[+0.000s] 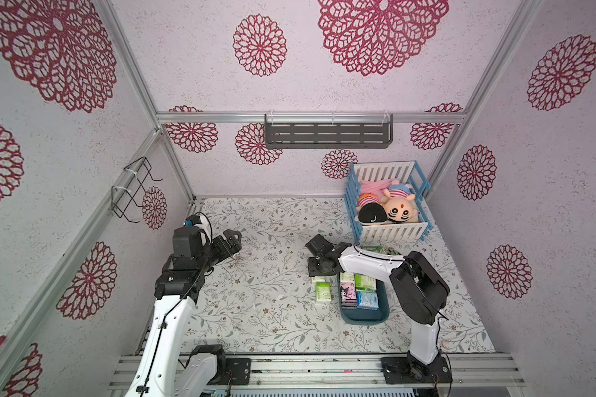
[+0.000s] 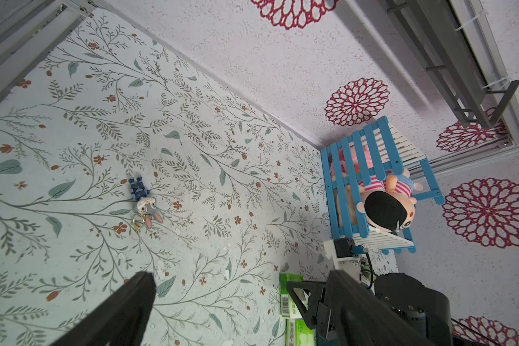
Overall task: Put the pocket tissues into the storage box
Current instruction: Pick up the pocket tissues from the center of the board.
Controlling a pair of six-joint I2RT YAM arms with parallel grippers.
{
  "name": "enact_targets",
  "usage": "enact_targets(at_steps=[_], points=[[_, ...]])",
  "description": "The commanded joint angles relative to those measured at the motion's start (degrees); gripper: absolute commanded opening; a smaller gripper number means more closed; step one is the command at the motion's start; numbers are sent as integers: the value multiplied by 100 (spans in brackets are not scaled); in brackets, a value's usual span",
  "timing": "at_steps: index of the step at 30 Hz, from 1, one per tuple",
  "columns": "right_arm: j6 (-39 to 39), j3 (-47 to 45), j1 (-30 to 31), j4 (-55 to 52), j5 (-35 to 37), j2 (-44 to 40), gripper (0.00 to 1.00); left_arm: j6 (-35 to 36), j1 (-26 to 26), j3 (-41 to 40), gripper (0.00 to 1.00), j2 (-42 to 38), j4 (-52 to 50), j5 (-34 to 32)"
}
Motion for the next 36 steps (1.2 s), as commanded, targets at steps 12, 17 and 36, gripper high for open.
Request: enact_targets(at_steps=[12,17,36], points=[[-35,308,298,-294,116,536,30,103,18,122,97,192,213,7],[-150,434,316,-299,172,473,12,151,18,151,97,182,151,-45],[-2063,-253,-118,-1019,524,-2793,0,142,11,246,97,92,131,-72]])
